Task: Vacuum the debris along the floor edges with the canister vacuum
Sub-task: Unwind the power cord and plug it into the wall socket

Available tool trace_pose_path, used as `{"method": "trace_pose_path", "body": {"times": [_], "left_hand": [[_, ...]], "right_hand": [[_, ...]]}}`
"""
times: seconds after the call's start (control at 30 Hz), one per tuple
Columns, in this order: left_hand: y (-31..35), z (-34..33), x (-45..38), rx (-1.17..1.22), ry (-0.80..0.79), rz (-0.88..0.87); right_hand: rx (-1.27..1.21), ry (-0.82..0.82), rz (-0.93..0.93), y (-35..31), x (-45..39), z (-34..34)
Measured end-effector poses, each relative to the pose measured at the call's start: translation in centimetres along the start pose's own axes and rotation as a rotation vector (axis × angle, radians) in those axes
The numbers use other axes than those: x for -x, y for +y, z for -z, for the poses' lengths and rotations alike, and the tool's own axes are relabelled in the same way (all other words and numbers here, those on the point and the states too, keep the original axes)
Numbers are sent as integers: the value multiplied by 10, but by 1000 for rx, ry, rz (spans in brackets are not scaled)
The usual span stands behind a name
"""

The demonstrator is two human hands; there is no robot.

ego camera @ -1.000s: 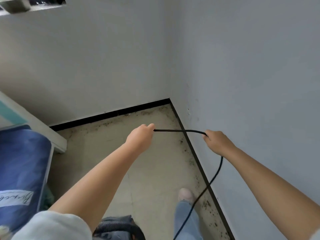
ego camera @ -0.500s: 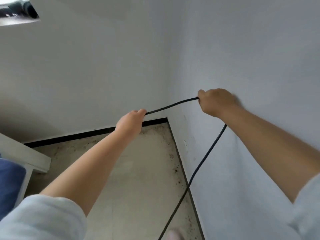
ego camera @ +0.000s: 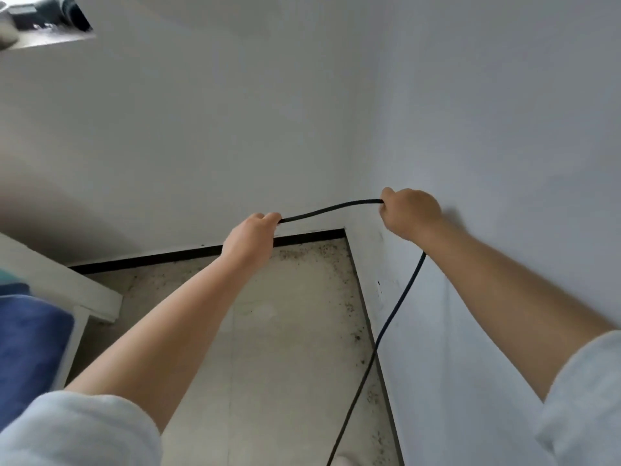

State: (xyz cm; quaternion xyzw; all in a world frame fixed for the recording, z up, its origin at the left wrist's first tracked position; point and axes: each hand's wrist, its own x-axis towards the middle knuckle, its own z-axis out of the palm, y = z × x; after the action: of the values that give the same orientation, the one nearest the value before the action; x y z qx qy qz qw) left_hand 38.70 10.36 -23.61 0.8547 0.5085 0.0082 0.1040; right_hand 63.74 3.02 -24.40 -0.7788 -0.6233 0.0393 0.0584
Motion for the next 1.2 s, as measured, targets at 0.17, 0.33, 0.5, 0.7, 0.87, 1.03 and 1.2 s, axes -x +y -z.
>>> {"method": "trace_pose_path", "body": {"times": [0.17, 0.33, 0.5, 0.7, 0.87, 1.03, 1.2], "left_hand": [[-9, -50, 22, 26, -190, -40], [-8, -102, 43, -48, -407, -102], [-10, -138, 53, -23, -499, -135], [-8, -164, 52, -70, -545, -185], [-33, -179, 41, -194, -571, -144], [-79, -204, 15, -64, -682, -42], [-75, -249, -25, 207, -998, 174]], "right_hand": [[-370, -437, -205, -11, 52, -98], [-505, -719, -244, -25, 114, -173], [-560, -734, -312, -32, 144, -197], [-630, -738, -344, -44, 147, -200], [-751, -663, -354, -44, 143, -205], [-725, -571, -415, -24, 133, -204], [-685, -645, -420, -51, 107, -218]]}}
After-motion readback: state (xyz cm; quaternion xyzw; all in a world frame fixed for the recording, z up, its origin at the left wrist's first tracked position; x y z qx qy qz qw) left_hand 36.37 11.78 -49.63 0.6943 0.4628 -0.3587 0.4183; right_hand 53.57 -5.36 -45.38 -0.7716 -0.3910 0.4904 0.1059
